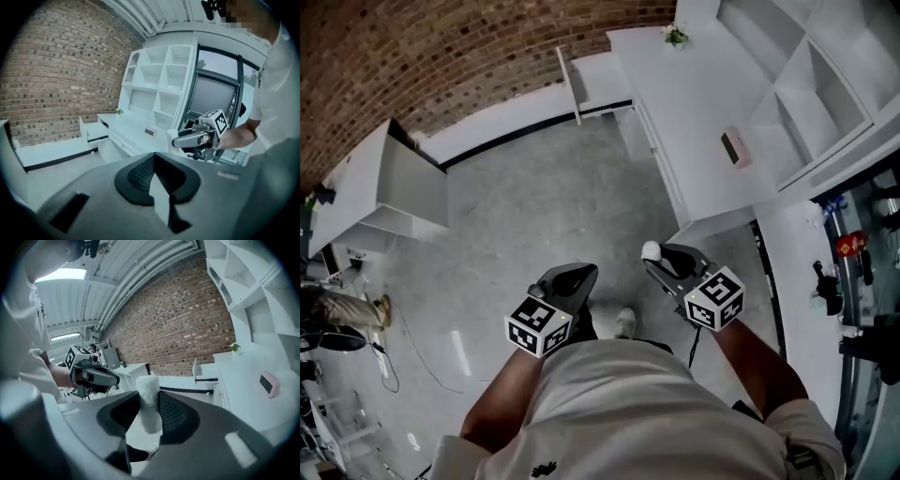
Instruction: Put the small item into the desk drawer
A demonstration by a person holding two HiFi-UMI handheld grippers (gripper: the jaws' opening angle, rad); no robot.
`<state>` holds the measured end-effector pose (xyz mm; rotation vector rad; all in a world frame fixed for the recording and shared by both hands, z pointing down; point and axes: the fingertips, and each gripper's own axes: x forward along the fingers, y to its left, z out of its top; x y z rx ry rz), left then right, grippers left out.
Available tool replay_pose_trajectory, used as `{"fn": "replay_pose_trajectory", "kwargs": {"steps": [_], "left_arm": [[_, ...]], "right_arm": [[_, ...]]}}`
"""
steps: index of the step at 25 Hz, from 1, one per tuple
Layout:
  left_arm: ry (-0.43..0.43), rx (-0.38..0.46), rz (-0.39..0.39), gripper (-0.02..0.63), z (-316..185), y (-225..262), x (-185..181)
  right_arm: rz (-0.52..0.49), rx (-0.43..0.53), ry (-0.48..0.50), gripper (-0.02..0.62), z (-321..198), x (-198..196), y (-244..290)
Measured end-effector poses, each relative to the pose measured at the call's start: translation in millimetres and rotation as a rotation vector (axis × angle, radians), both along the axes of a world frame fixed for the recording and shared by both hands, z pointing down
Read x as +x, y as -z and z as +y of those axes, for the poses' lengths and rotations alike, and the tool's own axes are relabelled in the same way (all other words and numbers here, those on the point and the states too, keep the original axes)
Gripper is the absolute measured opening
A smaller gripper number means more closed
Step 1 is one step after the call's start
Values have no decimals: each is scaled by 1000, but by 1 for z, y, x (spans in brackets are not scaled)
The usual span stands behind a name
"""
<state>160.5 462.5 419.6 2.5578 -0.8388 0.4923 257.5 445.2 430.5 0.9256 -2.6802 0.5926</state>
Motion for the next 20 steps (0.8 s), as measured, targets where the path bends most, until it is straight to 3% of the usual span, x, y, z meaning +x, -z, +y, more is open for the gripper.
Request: {"fn": "replay_pose_trajectory", "kwargs": {"steps": [13,20], "left_arm": [[-91,39,40,6,-129,2,-28],[-134,59,38,6,-218,11,-74]], "right_arm": [[25,-33,-94,143,-116,-26,-3],[65,-28,-118,143,-210,-73,4]]}}
